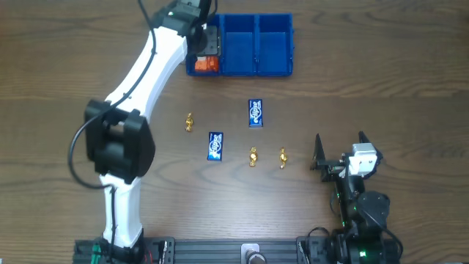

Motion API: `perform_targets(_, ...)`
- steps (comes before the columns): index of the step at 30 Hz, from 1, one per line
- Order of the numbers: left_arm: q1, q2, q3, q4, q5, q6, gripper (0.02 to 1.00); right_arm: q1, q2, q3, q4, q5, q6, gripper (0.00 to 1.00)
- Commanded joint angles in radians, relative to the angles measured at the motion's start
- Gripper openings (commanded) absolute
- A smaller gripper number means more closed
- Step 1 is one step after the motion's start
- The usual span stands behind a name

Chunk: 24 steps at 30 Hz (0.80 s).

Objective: Sort Candies Into Trays

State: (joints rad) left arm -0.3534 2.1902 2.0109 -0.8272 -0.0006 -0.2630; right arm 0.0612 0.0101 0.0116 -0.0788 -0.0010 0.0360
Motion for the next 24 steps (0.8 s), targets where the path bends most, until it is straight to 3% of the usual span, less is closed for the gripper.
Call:
perform_targets(1,0.021,-0.418,-0.253,0.133,-0.061,0.005,0.755,0.000,-0.007,-0.004,-0.005,-0.001,-0.011,0.996)
perform_targets(3,0.041,-0.570,-0.393,0.212,-0.061,0.005,0.770,0.000,-0.007,-0.004,-0.005,-0.001,-0.011,0.998)
perform_targets(10,0.156,-1.191,-0.967,0.533,-0.036,0.095,1.000,0.000,-0.007,-0.004,-0.005,-0.001,-0.011,0.998)
perform_targets(16,0.280,-1.635,-1.420,0.811,0.125,0.219,0.998,0.000,-0.007,-0.004,-0.005,-0.001,-0.011,0.998)
perform_targets(24,0.318,-1.988,-1.761,0.908,0.133,0.215,0.998,0.000,-0.007,-0.004,-0.005,-0.001,-0.011,0.998)
